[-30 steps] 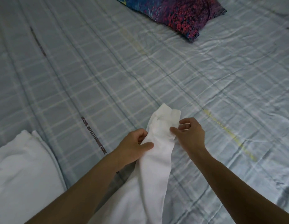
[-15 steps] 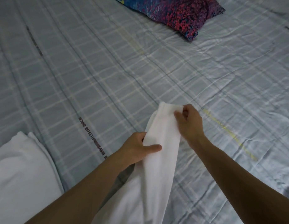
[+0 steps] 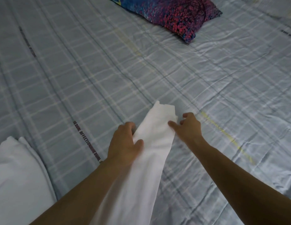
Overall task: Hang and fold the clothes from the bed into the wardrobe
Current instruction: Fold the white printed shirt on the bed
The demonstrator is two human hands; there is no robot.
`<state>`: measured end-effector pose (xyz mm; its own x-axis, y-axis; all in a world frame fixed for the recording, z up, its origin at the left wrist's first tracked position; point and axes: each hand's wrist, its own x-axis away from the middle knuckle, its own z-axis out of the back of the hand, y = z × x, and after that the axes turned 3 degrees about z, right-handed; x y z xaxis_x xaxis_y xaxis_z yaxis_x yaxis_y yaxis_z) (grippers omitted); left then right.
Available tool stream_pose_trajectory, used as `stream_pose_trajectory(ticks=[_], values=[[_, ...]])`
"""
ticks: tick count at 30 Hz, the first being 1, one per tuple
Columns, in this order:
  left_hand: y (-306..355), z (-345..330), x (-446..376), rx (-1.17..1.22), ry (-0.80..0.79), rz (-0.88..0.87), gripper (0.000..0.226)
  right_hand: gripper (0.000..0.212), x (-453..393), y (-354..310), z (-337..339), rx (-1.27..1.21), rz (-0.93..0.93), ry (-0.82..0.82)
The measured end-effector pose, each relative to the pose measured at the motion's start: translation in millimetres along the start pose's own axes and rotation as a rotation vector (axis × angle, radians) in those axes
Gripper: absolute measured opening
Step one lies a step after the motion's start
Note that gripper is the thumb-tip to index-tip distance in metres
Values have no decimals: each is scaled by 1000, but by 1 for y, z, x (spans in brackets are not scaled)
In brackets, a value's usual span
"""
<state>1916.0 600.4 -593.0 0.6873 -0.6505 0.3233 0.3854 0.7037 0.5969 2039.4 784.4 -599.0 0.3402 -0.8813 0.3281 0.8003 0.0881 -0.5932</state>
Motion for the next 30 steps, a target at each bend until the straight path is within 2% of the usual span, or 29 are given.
stream_pose_trajectory(ticks=[3, 5, 9, 12, 15, 19, 21, 25, 28, 30], values=[[10, -6, 1, -184, 128, -263, 46, 61, 7, -2, -6, -31, -52, -39], [21, -11, 2, -171, 56, -342, 44, 47, 7, -6, -7, -122, -70, -46], [36, -21, -2, -43, -88, -307, 47, 18, 9, -15, -9, -374, -91, -60], [44, -19, -5, 133, -126, -245, 49, 17, 19, -23, -9, -541, -52, -76], [52, -8, 0, 369, -131, -222, 43, 15, 37, -40, -7, -617, 92, -83], [53, 27, 16, 671, -59, -163, 41, 12, 67, -77, 2, -686, 345, -137], [47, 54, 26, 771, 23, -146, 44, 21, 86, -100, 3, -694, 491, -206], [22, 123, 54, 889, 231, -96, 37, 34, 138, -154, -9, -599, 742, -285], [-9, 177, 80, 919, 386, -49, 33, 40, 184, -195, -33, -410, 911, -312], [-38, 213, 97, 962, 462, 12, 23, 45, 215, -222, -54, -330, 999, -370]])
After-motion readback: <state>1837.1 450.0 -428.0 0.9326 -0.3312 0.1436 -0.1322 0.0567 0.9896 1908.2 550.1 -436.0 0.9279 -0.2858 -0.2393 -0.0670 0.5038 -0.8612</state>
